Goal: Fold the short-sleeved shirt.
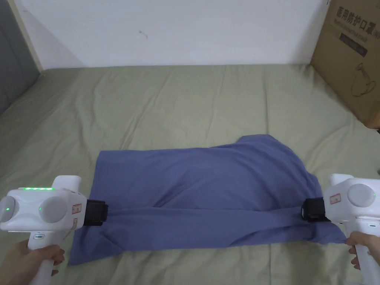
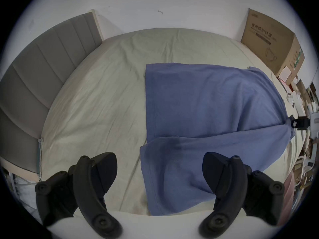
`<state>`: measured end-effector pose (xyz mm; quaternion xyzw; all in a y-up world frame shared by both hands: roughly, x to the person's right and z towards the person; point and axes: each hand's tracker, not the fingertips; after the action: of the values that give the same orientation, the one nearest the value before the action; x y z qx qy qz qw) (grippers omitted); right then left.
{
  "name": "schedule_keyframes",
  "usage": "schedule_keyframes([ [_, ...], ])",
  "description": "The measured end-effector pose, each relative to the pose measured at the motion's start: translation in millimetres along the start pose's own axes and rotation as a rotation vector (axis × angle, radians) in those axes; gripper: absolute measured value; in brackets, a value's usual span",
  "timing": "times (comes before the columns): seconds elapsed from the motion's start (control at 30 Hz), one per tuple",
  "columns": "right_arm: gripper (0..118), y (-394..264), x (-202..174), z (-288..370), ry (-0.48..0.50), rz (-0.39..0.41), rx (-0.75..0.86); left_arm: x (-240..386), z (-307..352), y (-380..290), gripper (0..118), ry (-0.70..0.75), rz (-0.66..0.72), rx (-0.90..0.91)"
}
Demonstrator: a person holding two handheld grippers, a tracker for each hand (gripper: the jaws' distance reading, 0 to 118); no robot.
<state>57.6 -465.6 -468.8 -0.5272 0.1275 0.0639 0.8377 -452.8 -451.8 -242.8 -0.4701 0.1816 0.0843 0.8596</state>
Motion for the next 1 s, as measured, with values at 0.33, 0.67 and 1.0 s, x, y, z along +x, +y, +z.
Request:
schedule_keyframes([
  [0.33, 0, -62.4, 12.1, 62.3, 0.077, 0.026, 0.109, -14.7, 50.5, -69.3, 0, -0.130, 0.131, 0.044],
  [0.67, 0, -110.2, 7.1, 63.1, 0.085, -0.018, 0.093, -29.9, 20.1, -78.5, 98, -0.130, 0.240, 0.013],
  [1.0, 0, -125.5, 8.3, 53.5, 0.104, -0.051, 0.053, -0.4, -8.7, -74.6, 4, 0.008, 0.102, -0.078],
])
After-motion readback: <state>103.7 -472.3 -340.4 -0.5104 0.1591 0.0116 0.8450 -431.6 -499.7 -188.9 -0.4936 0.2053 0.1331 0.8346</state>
